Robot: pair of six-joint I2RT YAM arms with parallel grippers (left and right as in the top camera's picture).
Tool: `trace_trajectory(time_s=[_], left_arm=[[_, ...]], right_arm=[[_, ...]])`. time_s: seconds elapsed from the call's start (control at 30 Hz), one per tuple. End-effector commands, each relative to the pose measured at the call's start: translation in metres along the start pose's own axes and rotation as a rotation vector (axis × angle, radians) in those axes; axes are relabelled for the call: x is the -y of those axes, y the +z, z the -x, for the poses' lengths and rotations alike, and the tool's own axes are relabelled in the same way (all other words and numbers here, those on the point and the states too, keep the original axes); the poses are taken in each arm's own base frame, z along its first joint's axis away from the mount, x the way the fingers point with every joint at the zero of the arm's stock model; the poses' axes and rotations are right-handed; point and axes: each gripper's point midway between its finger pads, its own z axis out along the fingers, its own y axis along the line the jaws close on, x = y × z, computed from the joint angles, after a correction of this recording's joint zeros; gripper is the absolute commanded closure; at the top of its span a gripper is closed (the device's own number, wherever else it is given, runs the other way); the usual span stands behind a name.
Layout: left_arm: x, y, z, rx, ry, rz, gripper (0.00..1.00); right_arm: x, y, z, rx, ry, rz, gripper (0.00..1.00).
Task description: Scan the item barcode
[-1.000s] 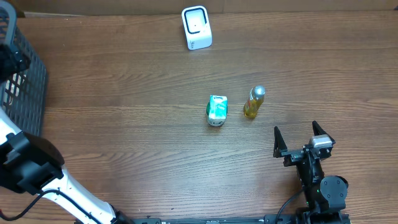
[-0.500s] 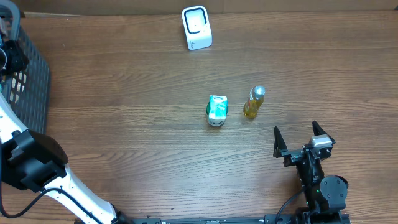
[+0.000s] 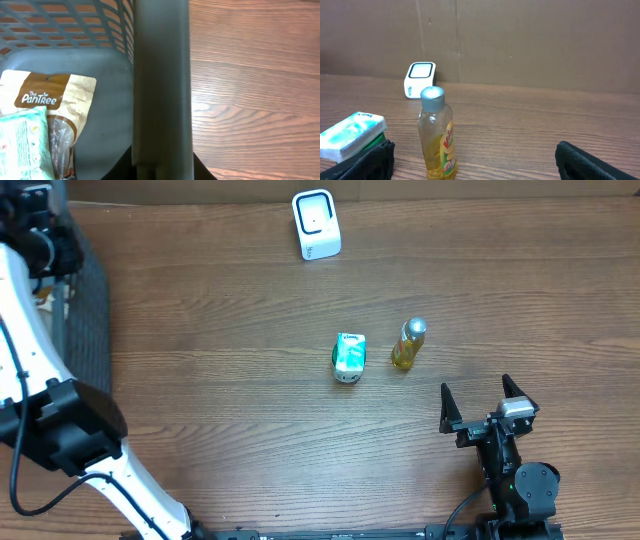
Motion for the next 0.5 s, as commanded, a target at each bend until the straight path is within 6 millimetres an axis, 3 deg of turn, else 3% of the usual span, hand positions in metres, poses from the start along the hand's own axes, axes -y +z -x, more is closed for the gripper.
trace_trajectory(time_s=[0.0,0.13,0.33,0.47], left_arm=[[0.036,0.018,0.0,-0.015,0.078,-0.114,0.81],[0.041,0.02,0.0,-0.027,0.103,-0.091,0.84],[0.032,0.019,-0.003,-0.046,0.105,-0.033,0.83],[0.032,0.006,0.002,-0.013,0.108,-0.027,0.83]], right_arm=[[0.0,0.001,-0.004,-0.007,0.0,0.0,0.0],[0.0,0.001,-0.004,-0.007,0.0,0.0,0.0],[0.0,0.001,-0.004,-0.007,0.0,0.0,0.0],[0.0,0.001,-0.004,-0.007,0.0,0.0,0.0]])
